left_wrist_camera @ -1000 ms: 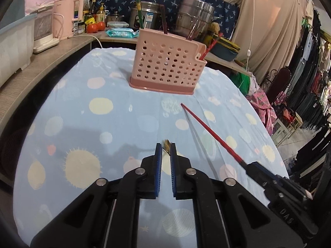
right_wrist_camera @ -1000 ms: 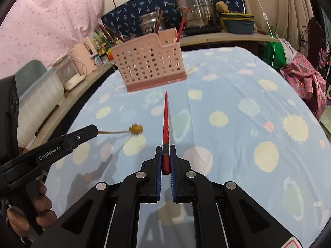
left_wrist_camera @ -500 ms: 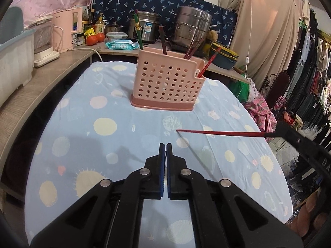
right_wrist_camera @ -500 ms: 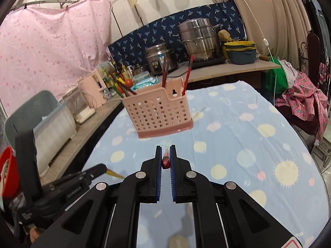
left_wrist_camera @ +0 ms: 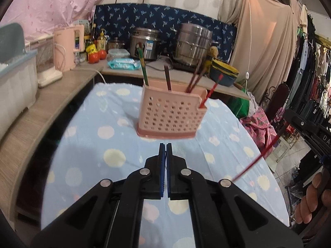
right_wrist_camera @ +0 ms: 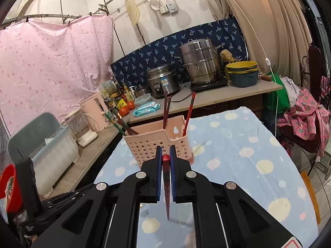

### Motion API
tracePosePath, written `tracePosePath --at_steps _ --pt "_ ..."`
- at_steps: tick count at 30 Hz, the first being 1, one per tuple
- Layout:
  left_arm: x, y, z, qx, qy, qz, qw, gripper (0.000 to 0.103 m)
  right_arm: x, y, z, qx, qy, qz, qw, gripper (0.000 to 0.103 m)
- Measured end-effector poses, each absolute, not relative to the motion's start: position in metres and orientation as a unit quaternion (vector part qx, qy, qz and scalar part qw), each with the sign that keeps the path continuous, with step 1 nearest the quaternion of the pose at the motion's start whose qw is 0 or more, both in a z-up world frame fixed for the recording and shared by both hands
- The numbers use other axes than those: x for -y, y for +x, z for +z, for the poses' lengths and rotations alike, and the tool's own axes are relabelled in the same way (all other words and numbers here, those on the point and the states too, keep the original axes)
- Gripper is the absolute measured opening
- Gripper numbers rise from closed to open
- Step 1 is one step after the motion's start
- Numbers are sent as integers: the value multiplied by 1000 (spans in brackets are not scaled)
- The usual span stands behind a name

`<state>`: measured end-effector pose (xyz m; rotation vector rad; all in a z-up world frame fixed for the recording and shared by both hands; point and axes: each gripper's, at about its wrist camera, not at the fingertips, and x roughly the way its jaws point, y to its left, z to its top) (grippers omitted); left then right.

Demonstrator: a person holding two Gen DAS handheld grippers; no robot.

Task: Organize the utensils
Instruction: 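Lower the spoon and chopstick into the pink basket and open both tools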

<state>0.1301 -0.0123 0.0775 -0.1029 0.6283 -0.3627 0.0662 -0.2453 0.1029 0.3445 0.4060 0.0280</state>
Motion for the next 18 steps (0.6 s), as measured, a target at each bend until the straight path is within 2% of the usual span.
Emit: tracePosePath --at_steps 18 --pt "7 213 192 -184 -43 -136 972 1 278 149 190 -126 164 3 978 7"
